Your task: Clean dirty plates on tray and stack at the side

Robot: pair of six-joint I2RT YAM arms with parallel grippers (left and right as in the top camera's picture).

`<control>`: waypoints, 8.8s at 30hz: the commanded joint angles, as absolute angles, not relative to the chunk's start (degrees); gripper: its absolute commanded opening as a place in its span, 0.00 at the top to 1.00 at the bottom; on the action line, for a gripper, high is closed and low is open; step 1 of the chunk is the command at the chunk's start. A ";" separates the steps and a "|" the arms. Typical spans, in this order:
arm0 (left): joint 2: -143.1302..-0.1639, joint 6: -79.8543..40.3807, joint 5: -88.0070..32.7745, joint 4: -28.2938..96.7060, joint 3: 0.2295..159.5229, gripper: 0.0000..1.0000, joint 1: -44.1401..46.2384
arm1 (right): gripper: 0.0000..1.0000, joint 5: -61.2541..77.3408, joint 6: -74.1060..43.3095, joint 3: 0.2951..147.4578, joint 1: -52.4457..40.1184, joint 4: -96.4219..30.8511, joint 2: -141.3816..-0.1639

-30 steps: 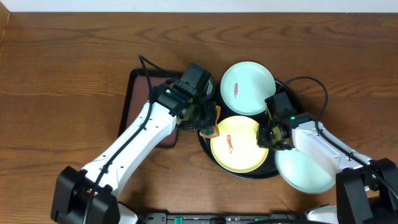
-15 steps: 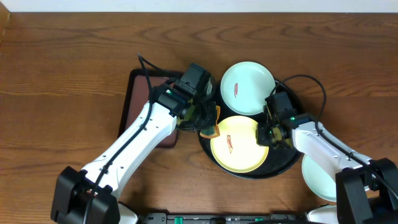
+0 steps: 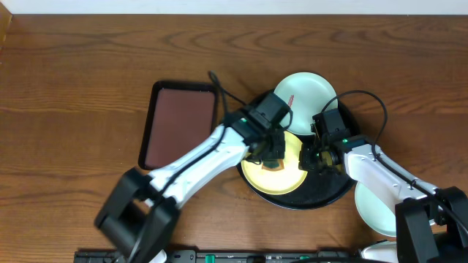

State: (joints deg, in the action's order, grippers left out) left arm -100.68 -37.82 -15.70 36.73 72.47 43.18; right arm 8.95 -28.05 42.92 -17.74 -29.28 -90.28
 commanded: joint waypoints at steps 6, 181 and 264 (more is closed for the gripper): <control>-110.08 -29.82 -14.48 31.03 72.16 0.93 43.83 | 0.99 3.64 -28.40 41.52 -17.72 -29.32 -92.01; -66.72 -14.81 0.64 62.39 71.75 0.13 8.43 | 0.99 -35.77 18.20 85.25 -52.07 4.08 -106.37; -66.72 -14.83 0.62 62.39 71.75 0.13 8.43 | 0.99 9.30 -31.33 84.90 9.28 -50.65 -92.92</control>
State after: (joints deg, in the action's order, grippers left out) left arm -66.85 -15.99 0.34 62.37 70.70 8.62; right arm 1.34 -30.04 85.10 -0.19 -47.24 -94.72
